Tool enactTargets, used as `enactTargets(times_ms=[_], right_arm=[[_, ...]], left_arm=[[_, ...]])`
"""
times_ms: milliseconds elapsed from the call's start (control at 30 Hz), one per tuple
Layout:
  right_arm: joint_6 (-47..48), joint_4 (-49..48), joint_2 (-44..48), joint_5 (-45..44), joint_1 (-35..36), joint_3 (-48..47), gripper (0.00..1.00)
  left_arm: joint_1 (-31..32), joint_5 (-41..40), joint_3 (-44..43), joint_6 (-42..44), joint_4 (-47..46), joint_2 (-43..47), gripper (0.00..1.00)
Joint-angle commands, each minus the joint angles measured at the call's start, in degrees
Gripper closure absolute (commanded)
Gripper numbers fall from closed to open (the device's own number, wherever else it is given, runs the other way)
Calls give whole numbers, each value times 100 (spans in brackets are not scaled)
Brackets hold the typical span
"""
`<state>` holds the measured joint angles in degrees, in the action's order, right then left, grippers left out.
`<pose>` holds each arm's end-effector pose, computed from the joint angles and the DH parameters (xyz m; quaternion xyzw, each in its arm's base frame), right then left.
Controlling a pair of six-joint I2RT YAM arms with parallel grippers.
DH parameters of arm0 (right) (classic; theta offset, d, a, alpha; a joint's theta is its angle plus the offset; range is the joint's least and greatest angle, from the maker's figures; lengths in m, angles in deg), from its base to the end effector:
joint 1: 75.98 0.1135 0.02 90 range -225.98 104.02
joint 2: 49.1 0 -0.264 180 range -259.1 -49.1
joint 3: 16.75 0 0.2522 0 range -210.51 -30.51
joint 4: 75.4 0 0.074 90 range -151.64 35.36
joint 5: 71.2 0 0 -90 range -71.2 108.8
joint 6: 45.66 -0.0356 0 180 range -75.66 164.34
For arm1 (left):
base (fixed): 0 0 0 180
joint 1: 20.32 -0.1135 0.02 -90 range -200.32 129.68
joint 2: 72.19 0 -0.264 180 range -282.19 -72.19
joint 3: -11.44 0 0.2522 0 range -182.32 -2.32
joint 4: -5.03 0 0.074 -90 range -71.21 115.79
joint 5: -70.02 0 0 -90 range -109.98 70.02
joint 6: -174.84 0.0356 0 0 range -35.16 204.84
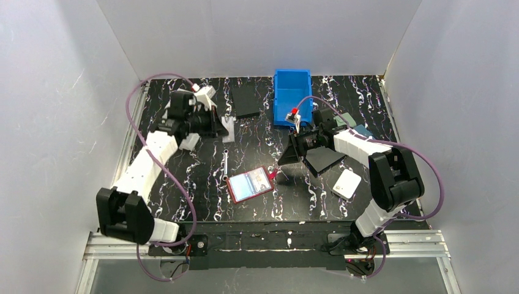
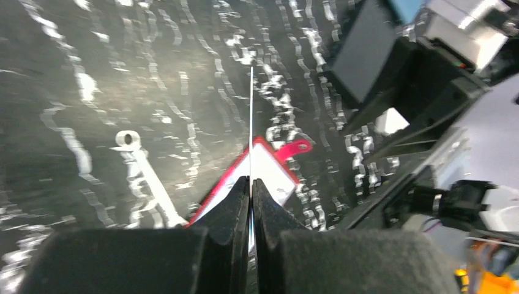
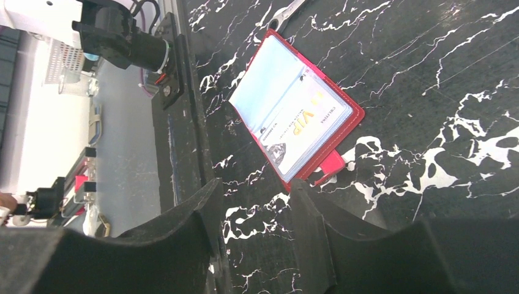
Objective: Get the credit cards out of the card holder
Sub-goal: Place the credit card in the storage box.
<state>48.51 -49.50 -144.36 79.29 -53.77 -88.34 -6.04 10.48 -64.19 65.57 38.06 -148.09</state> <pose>0.2980 0.1551 0.2055 -0.3544 0.7496 0.5136 0.2207 0.2818 -0.0903 0.3109 0.0877 0.8538 -0.3536 0.3720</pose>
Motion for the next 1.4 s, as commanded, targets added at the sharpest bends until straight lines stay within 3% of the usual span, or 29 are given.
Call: enactTargets(times_ms=[0,300,700,1000,1367], right_arm=[[284,182,263,-125,-11,-223,46],[260,97,318,-37,2,-153,47],[166,-117,366,-44,117,-21,48],[284,-23,196,-98,312,-44,48],[410,122,35,-116,393,-109,49]], left_arm=[[-401,-380,-1401,2275,2446,-811,100],[-657,-780,-3135,3755,2764,-2113,100],[-1145,-1472,-5070,4315,2897,-3920,100],[-1198,-1947,-5885,4798,2808,-4649,100],[-1268,-1812,-6004,4814,2757,-5130,100]])
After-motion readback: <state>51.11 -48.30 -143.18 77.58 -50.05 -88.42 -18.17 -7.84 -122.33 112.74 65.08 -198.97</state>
